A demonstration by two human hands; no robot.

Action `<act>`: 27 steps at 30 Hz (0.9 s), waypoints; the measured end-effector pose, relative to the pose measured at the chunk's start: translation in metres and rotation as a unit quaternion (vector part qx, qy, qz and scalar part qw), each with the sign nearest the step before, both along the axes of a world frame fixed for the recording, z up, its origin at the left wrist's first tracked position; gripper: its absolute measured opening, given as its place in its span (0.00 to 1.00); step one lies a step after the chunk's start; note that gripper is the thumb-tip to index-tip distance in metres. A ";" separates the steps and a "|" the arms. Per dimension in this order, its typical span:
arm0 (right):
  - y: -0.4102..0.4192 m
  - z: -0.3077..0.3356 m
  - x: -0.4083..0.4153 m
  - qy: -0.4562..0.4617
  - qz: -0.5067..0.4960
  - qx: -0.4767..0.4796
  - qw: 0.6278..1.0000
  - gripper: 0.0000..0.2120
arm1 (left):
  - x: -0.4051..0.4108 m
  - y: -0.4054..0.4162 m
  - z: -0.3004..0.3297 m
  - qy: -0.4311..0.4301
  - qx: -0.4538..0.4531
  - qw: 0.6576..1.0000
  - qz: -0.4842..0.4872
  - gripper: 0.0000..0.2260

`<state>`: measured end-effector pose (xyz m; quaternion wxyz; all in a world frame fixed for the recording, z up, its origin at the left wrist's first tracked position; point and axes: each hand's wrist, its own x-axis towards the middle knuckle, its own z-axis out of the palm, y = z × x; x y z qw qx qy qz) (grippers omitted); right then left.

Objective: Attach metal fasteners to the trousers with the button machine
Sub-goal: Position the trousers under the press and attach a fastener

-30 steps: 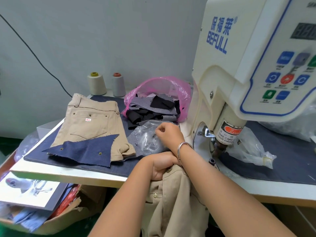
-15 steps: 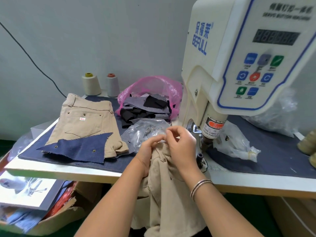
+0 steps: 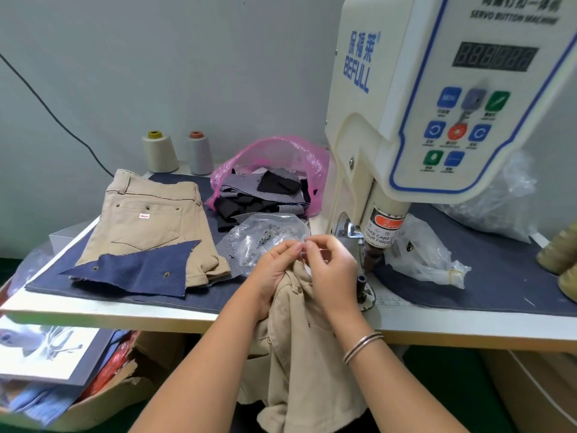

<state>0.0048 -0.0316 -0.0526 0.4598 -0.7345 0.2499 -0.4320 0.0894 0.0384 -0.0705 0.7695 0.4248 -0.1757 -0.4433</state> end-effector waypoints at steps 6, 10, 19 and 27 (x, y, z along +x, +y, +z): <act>-0.006 0.005 -0.002 0.006 0.072 0.176 0.982 0.05 | 0.002 0.001 -0.001 0.003 -0.004 1.000 -0.021 0.09; -0.005 0.009 -0.003 0.007 0.084 0.221 0.972 0.05 | 0.002 0.002 -0.001 0.006 0.002 0.999 -0.044 0.11; -0.002 0.014 -0.010 0.054 0.053 0.050 0.996 0.04 | 0.001 0.004 0.000 0.016 0.011 0.998 -0.063 0.11; 0.016 -0.003 -0.073 0.032 0.007 -0.106 0.994 0.08 | 0.000 0.002 0.004 -0.003 0.048 0.997 -0.067 0.11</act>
